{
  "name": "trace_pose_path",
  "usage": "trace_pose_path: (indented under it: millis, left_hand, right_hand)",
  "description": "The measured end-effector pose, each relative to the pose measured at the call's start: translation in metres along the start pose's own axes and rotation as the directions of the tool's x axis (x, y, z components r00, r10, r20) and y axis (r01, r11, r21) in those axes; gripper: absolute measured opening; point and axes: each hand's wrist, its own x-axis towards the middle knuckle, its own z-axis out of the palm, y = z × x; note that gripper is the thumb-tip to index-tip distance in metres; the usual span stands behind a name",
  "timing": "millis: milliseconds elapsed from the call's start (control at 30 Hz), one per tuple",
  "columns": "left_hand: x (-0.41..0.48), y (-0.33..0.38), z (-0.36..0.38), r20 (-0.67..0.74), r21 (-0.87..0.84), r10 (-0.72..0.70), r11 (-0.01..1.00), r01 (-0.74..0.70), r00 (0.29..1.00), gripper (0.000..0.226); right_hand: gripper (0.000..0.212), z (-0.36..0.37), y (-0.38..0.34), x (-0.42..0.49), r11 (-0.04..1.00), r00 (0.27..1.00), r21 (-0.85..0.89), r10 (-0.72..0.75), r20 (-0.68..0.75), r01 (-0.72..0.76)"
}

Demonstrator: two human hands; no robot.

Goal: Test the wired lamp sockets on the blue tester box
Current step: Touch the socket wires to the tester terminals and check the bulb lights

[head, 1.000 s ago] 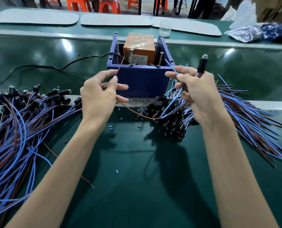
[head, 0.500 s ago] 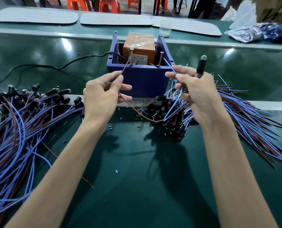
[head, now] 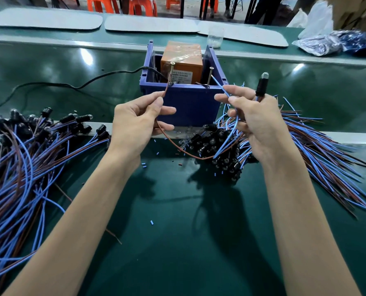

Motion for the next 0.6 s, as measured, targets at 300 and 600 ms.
trace_pose_path:
  millis: [300, 600]
  left_hand:
    - [0.0011, 0.0001, -0.0016, -0.005, 0.051, 0.013, 0.999, -0.013, 1.000, 0.022]
    - [0.0008, 0.0001, -0.0017, 0.000, 0.063, 0.003, 0.998, -0.003, 1.000, 0.022]
  right_hand:
    - [0.028, 0.0019, -0.0004, 0.0003, 1.000, 1.000, 0.005, -0.001, 0.002, 0.001]
    - [0.029, 0.0005, -0.0011, 0.0001, 1.000, 1.000, -0.008, 0.011, 0.002, -0.011]
